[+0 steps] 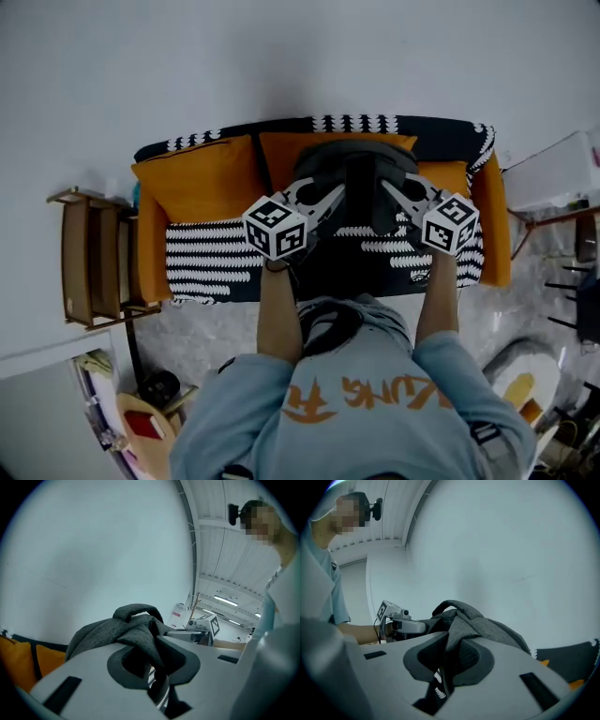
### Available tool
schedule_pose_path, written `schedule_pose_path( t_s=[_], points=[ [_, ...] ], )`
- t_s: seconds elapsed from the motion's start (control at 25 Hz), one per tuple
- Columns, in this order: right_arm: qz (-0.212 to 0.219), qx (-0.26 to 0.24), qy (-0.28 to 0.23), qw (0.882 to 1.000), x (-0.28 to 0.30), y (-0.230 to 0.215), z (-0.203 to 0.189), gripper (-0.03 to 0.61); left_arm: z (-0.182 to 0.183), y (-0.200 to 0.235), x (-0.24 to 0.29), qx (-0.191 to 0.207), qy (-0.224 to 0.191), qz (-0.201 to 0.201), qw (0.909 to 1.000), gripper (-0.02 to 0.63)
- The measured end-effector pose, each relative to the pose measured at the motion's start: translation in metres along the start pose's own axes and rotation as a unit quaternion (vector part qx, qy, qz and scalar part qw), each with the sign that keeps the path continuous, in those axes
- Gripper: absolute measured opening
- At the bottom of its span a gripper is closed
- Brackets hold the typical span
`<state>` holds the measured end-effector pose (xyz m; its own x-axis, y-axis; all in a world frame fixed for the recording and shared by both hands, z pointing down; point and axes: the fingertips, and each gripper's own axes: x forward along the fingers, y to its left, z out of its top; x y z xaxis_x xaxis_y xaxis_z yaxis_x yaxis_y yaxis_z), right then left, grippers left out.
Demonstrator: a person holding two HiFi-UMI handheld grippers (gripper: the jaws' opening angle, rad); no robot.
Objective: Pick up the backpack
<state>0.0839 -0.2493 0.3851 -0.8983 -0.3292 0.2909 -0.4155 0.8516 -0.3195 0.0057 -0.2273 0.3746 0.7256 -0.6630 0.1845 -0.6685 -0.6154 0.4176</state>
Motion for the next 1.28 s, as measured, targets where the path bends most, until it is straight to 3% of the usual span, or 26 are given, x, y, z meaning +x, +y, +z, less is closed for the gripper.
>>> schedule_pose_path(
  t_s=[0.44,0.76,1.04,1.28],
  points=[
    [0.034,-0.089,-0.014,0.995,0.012,0.02,0.056,0.029,0.058,0.002,-0.029,0.047,-0.042,-0.004,0.998,0.063],
    [0.033,-0.195,-0.052,0.979,0.01,0.028,0.117,0.029,0.119,-0.005,-0.038,0.112,-0.087,-0.014,0.9898,0.063],
    [0.035,-0.242,-0.081,0.966,0.004,0.027,0.165,0.028,0.166,-0.01,-0.037,0.167,-0.124,-0.018,0.978,0.063],
    [0.039,-0.244,-0.089,0.965,0.003,0.018,0.175,0.026,0.175,-0.007,-0.029,0.174,-0.131,-0.024,0.9758,0.061]
  ],
)
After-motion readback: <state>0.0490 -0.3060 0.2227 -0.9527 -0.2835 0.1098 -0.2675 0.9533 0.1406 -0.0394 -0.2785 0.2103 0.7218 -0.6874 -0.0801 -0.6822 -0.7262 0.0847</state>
